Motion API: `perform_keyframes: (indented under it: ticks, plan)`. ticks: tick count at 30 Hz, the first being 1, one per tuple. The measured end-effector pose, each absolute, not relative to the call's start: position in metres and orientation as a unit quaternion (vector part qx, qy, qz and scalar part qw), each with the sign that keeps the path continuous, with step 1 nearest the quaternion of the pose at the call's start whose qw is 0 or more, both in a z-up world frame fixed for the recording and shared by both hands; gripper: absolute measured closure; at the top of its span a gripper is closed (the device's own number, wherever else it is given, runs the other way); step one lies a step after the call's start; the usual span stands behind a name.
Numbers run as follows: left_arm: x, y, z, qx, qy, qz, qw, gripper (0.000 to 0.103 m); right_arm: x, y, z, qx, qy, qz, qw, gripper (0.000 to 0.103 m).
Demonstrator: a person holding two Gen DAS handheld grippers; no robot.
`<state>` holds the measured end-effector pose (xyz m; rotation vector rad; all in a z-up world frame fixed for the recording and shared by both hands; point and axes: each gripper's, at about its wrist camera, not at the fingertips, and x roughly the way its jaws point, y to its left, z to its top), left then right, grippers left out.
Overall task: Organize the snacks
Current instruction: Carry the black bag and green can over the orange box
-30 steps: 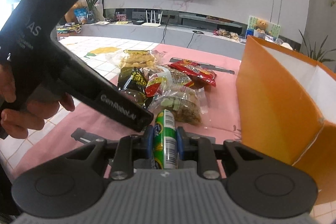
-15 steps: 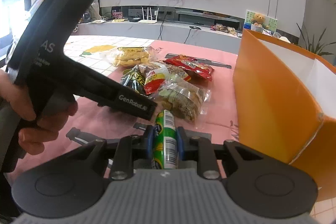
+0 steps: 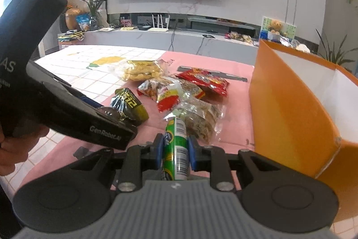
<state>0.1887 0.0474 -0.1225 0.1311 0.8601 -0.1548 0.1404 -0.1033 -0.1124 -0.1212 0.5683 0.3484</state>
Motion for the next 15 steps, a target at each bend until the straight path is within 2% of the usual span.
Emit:
perform_keyframes:
  ticks: [8, 15]
  plan:
    - [0.182, 0.073, -0.093, -0.023, 0.393, -0.081, 0.916, 0.04, 0.134, -0.101, -0.105, -0.068, 0.252, 0.179, 0.949, 0.082]
    - [0.17, 0.087, -0.06, -0.095, 0.359, -0.126, 0.92, 0.04, 0.125, -0.111, -0.078, -0.026, 0.207, 0.19, 0.959, 0.082]
